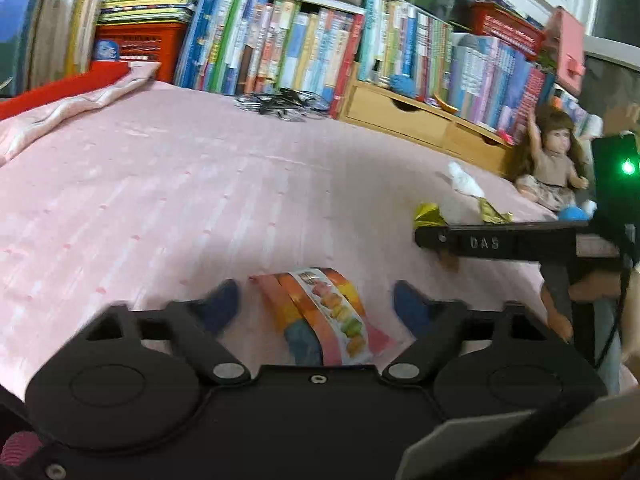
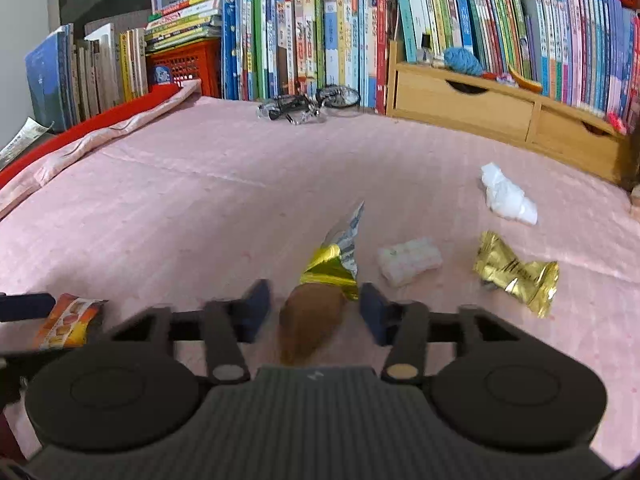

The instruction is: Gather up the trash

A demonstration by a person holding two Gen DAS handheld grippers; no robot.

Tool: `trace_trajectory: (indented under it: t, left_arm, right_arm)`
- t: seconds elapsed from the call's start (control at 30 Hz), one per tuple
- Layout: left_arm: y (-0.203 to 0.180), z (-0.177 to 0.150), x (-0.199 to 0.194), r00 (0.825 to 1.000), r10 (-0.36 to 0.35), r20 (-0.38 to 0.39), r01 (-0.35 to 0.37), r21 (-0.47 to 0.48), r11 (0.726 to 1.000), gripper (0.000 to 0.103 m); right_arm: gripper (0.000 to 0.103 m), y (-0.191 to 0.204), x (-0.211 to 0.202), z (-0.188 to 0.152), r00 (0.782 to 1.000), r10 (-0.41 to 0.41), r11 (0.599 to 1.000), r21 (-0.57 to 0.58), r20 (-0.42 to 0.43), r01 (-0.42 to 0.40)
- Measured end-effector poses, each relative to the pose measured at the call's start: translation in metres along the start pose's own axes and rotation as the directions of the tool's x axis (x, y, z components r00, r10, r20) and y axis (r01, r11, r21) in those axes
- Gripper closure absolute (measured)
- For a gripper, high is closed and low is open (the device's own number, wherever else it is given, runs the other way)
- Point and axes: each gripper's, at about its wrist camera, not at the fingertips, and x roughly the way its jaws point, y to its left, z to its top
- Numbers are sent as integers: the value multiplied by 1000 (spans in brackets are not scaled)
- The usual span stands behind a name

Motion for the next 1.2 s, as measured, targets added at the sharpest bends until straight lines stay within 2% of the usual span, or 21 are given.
trace_trajectory:
  t: [0.1, 0.17, 0.27, 0.5, 0.83, 1.2]
  left_arm:
    - [1, 3, 5, 1000, -13, -9, 12, -32, 999, 63]
    - [1, 5, 6, 999, -35, -14, 34, -46, 998, 65]
    - [-4, 6, 4, 1000, -26, 8, 26, -14, 1000, 67]
    - [-17, 10, -7, 999, -37, 27, 36, 41, 999, 68]
    - [-24, 3, -32, 998, -69, 10, 68, 86, 994, 67]
    - [-21, -31, -81, 993, -113, -36, 117, 143, 983, 67]
  right_arm:
    - [69, 1, -7, -2, 1000, 4, 1000, 0, 30, -4]
    - [70, 1, -12, -2, 999, 6, 1000, -2, 41, -6]
    - [70, 3, -21, -2, 998, 5, 1000, -5, 58, -5]
    - [70, 9, -46, -7, 996, 20, 1000, 6, 82, -20]
    - [70, 28, -91, -25, 994, 38, 999, 31, 103, -41]
    - [69, 56, -148, -71, 990, 59, 997, 43, 131, -65]
